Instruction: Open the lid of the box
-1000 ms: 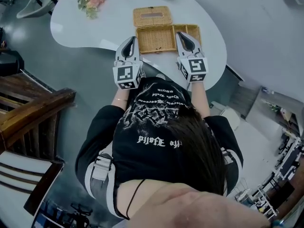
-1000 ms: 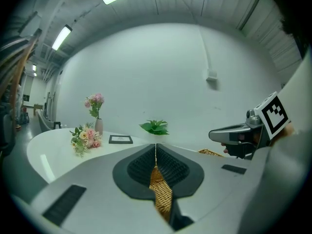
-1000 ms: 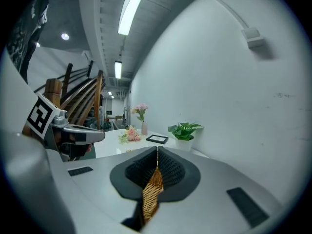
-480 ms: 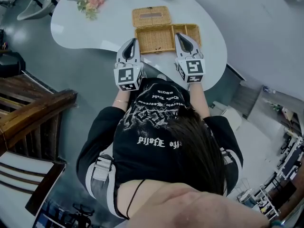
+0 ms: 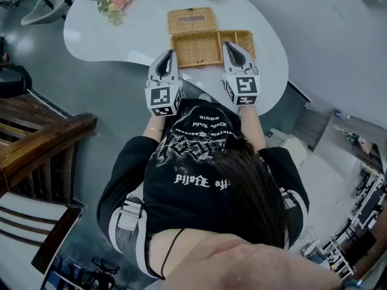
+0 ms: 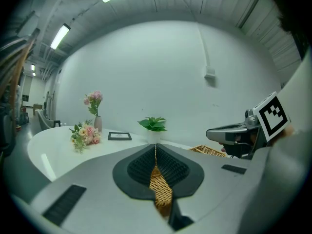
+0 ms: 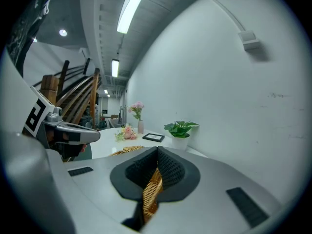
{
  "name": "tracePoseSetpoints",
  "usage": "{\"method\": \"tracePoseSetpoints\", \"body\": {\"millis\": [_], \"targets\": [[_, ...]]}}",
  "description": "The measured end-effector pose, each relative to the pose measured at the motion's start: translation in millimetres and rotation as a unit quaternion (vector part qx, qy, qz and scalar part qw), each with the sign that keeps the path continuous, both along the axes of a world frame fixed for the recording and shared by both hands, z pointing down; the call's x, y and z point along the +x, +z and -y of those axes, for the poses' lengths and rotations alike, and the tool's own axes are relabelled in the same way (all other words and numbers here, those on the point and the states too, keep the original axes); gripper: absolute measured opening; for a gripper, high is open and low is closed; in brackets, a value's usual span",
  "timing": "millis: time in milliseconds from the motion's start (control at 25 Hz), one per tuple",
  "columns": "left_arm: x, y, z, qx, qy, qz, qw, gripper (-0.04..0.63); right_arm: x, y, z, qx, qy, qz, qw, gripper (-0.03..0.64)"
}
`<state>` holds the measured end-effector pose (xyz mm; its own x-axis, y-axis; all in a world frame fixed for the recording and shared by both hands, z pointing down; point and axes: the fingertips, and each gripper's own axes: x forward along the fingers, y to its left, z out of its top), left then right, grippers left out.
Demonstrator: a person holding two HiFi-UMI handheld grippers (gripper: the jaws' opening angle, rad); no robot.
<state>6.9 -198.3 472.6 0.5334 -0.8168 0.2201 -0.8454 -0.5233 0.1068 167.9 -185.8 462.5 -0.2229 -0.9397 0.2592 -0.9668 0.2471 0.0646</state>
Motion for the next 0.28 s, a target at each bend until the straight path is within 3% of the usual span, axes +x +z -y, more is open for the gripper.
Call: {"method": "tracePoseSetpoints", "body": {"millis": [280], "targets": [[-0.2, 3.3, -3.8, -0.006, -0.001, 0.002, 1.0, 0.025, 0.1, 4.2, -2.3, -0.005, 0.0, -0.001, 1.0, 0.026]]}}
